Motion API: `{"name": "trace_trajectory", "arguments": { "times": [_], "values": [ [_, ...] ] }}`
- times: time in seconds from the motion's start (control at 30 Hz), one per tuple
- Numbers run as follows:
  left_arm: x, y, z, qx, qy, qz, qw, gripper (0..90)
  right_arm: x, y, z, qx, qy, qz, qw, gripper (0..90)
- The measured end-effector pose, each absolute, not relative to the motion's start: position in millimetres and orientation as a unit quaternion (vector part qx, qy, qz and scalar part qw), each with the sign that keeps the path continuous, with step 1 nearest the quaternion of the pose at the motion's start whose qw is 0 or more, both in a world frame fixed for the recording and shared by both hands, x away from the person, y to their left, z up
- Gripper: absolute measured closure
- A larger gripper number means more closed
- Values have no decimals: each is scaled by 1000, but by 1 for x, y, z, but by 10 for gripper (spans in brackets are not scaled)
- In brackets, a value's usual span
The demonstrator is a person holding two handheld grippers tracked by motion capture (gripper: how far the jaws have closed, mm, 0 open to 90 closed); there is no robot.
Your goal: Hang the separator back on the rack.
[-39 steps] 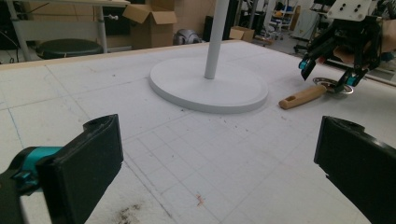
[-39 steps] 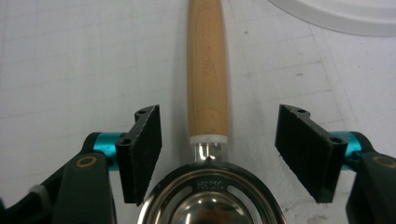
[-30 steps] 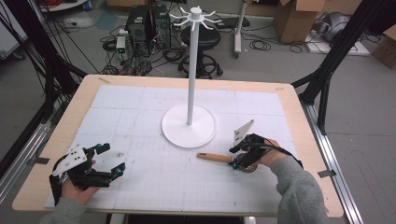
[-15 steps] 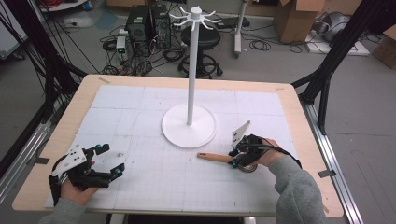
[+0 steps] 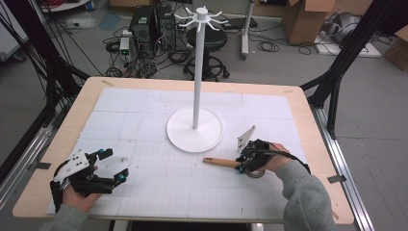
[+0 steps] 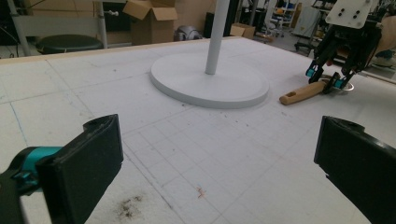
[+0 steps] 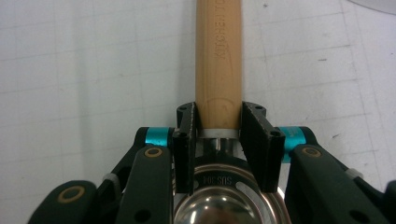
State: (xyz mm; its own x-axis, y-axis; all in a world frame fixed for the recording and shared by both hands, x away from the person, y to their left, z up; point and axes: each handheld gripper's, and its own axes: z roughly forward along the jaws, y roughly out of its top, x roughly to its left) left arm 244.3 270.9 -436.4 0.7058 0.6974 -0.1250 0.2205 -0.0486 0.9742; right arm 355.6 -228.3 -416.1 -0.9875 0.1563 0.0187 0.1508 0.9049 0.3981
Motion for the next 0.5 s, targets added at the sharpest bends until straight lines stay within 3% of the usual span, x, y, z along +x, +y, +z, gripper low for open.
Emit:
{"name": "trace_trajectory", "arguments": {
  "times": [0.5],
  "values": [
    [244, 272, -437, 698, 329, 196, 606, 17, 356, -212, -412, 74, 987, 145, 8, 688]
  ]
}}
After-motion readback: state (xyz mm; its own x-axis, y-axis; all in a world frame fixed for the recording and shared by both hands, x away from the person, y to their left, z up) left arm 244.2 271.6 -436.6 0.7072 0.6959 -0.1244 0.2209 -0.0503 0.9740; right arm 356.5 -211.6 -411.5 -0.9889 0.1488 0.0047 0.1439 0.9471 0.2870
